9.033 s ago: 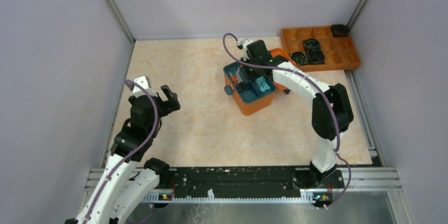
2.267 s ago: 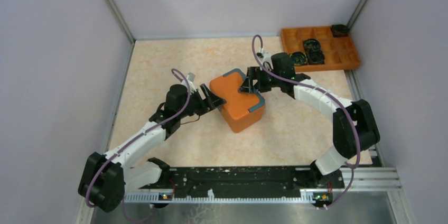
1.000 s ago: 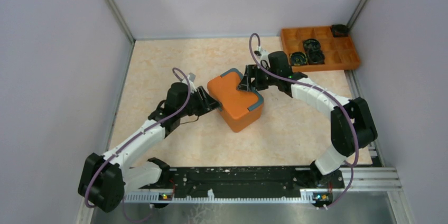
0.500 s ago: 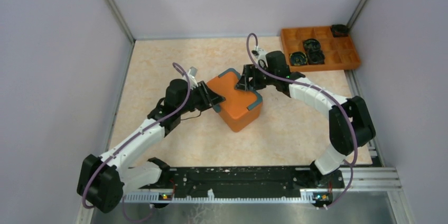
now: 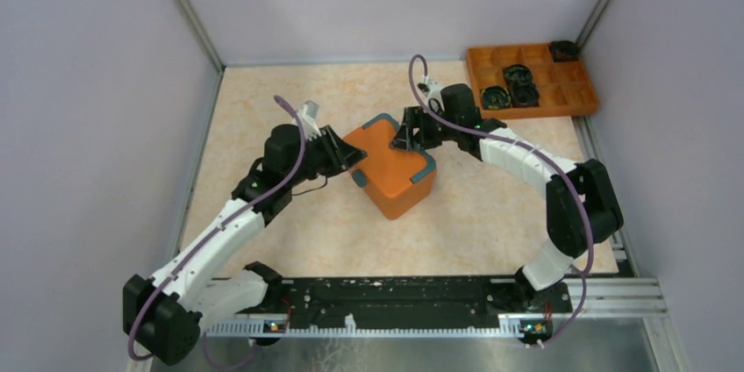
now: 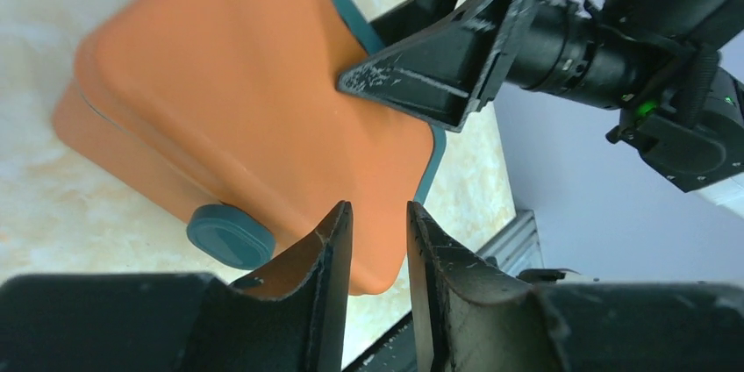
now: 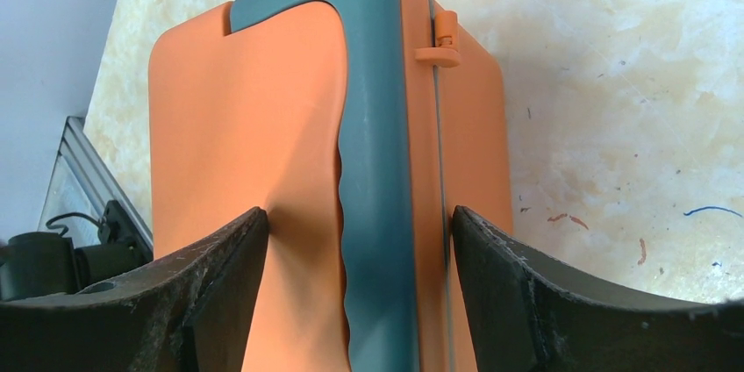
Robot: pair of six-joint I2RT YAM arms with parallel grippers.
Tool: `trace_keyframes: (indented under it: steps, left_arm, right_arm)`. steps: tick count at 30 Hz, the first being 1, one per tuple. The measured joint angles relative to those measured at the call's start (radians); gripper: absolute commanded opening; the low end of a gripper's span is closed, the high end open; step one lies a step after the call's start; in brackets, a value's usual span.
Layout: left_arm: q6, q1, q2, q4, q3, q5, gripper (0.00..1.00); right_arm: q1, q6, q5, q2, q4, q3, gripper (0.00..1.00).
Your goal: Organize the medicine kit
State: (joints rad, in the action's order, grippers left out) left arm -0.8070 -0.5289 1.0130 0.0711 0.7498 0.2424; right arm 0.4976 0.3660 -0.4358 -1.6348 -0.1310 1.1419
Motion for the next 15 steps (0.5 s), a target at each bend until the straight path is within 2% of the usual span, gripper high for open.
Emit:
trace_keyframes:
  steps: [3, 6, 15]
  left_arm:
    - [0.047, 0.000, -0.043, 0.085, 0.059, -0.060, 0.14]
    - [0.080, 0.000, -0.077, 0.166, 0.082, -0.110, 0.04]
    - [0.089, 0.000, -0.102, 0.297, -0.028, -0.100, 0.03]
  right_arm:
    - [0.003, -0.004, 0.006, -0.003, -0.015, 0.010, 0.71]
    - [0.006, -0.011, 0.016, -0.004, -0.033, 0.022, 0.71]
    - [0.017, -0.034, 0.050, -0.005, -0.074, 0.046, 0.71]
